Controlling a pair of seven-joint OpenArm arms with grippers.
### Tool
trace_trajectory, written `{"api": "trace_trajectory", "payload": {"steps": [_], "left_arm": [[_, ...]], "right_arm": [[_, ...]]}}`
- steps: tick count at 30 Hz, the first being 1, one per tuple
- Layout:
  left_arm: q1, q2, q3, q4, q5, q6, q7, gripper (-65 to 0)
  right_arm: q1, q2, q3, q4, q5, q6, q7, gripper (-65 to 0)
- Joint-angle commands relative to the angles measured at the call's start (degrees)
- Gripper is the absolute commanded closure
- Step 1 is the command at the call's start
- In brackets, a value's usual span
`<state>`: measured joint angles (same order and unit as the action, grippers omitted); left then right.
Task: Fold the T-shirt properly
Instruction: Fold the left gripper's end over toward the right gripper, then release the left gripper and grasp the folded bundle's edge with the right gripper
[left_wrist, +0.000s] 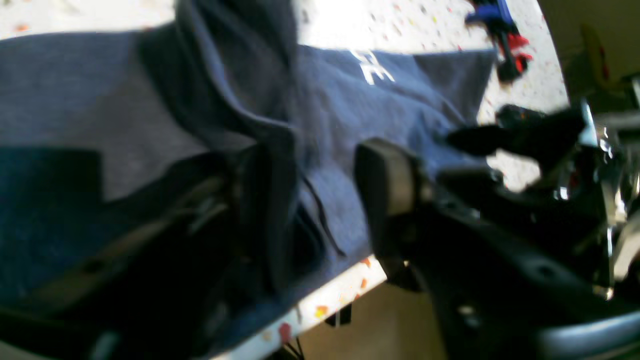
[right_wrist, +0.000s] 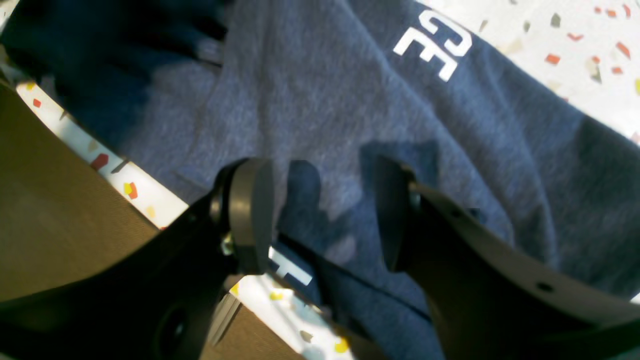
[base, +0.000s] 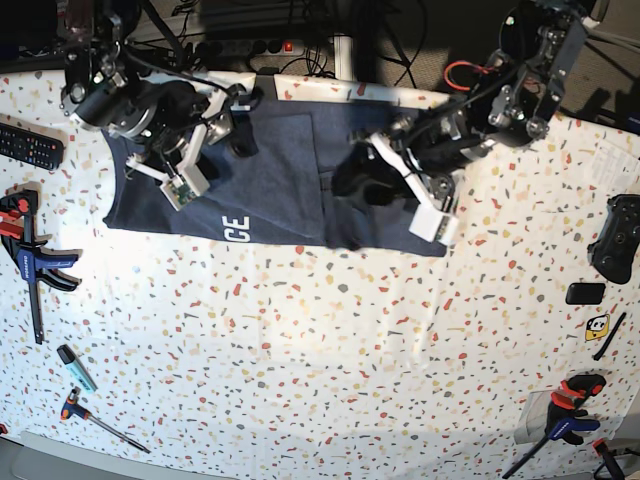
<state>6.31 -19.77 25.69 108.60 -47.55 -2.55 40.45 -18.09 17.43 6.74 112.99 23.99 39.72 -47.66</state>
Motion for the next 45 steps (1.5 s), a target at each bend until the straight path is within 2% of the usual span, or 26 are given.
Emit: {"api": "trace_trajectory", "payload": {"steps": [1, 9, 12, 16, 20, 23, 25, 29, 34, 40, 45], "left_arm": [[-0.9, -0.1, 0.7, 1.0, -0.2, -0.7, -1.2, -32.2], [-5.3, -0.5, 2.9, 1.0, 5.0, -0.6, -0.7, -32.2], [-7.5, -1.9, 2.8, 1.0, 7.7, -0.5, 0.5, -32.2], [-8.4, -5.3, 2.6, 1.0, 10.5, -0.4, -0.3, -32.2], [-8.3, -8.5, 1.0, 1.0, 13.5, 1.1, -1.9, -32.2], [-8.3, -10.0, -0.6, 1.0, 16.1, 3.6, -3.0, -32.2], [-8.3, -10.9, -1.7, 1.0, 16.2, 4.1, -3.0, -32.2], [-8.0, -12.5, -2.7, 1.0, 16.3, 4.3, -2.8, -32.2], [-7.9, -12.8, -2.7, 1.0, 16.7, 4.6, -2.8, -32.2], [-7.9, -12.5, -2.7, 1.0, 16.7, 4.7, -2.8, -32.2], [-7.9, -12.5, -2.7, 1.0, 16.7, 4.7, -3.0, -32.2]], "right_arm": [[0.6, 0.5, 0.4, 1.2, 0.7, 0.1, 1.1, -32.1], [1.3, 0.5, 0.5, 1.2, 0.8, -0.7, -1.0, -32.1], [1.3, 0.5, 2.6, 1.3, 5.4, -1.6, -3.0, -32.1], [1.3, 0.5, 11.5, 1.3, 15.9, -1.6, -7.3, -32.1], [1.2, 0.7, 22.5, 1.2, 20.8, -0.6, -13.7, -32.1], [1.2, 2.9, 28.0, -0.4, 25.8, 0.0, -16.3, -32.0], [1.2, 4.7, 29.7, -2.8, 25.7, 0.0, -16.3, -32.0], [1.3, 8.6, 30.0, -10.7, 25.8, 0.0, -16.3, -32.0], [2.7, 12.0, 30.0, -19.5, 25.7, 0.0, -16.9, -32.1], [7.6, 12.7, 29.4, -28.5, 25.8, 0.3, -16.9, -32.1], [11.6, 12.7, 24.4, -36.8, 25.7, 0.3, -17.7, -32.1]]}}
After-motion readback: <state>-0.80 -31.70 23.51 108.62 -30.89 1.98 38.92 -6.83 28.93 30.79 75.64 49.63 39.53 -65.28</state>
